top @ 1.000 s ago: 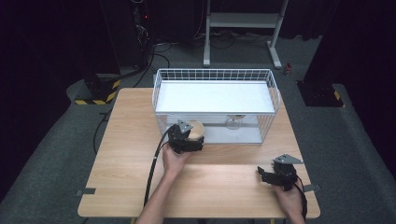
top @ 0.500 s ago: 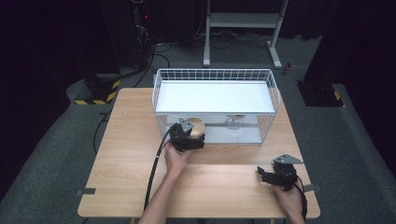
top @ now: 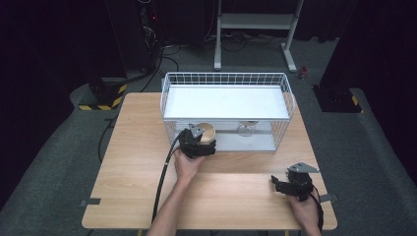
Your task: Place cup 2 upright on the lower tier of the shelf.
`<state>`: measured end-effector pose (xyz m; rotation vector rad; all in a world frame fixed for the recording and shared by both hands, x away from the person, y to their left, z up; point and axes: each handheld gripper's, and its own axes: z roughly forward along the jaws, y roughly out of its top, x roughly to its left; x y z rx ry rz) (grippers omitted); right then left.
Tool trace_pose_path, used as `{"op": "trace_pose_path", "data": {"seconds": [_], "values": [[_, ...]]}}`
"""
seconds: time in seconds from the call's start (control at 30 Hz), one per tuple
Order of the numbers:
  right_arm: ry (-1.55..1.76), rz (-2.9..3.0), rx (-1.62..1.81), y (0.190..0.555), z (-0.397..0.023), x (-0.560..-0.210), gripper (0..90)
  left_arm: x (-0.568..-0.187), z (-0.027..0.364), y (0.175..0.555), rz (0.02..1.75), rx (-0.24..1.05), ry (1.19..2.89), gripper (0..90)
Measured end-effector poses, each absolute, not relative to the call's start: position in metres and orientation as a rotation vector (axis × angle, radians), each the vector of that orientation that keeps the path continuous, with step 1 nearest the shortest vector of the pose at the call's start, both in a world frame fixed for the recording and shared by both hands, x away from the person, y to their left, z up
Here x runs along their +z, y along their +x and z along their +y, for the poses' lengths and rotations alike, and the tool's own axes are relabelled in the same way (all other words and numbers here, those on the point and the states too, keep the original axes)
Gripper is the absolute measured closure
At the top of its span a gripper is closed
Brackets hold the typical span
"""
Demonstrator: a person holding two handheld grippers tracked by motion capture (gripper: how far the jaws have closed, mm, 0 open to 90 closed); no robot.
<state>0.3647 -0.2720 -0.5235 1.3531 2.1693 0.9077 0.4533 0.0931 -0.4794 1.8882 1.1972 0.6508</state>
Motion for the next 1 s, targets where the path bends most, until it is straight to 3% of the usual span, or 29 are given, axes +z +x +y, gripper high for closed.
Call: {"op": "trace_pose_path", "data": {"seconds": [0.3, 0.77, 1.0], "values": [[1.354, 2.169, 0.907, 0.365, -0.272, -0.523, 22.7, -0.477, 0.099, 0.449, 1.198, 0.649, 1.899, 4.0], [1.351, 2.17, 0.909, 0.365, -0.272, -0.524, 22.7, -0.481, 0.102, 0.434, 1.179, 0.664, 1.932, 15.7], [1.351, 2.17, 0.909, 0.365, -0.272, -0.524, 22.7, -0.489, 0.103, 0.433, 1.192, 0.652, 1.959, 17.5]]}}
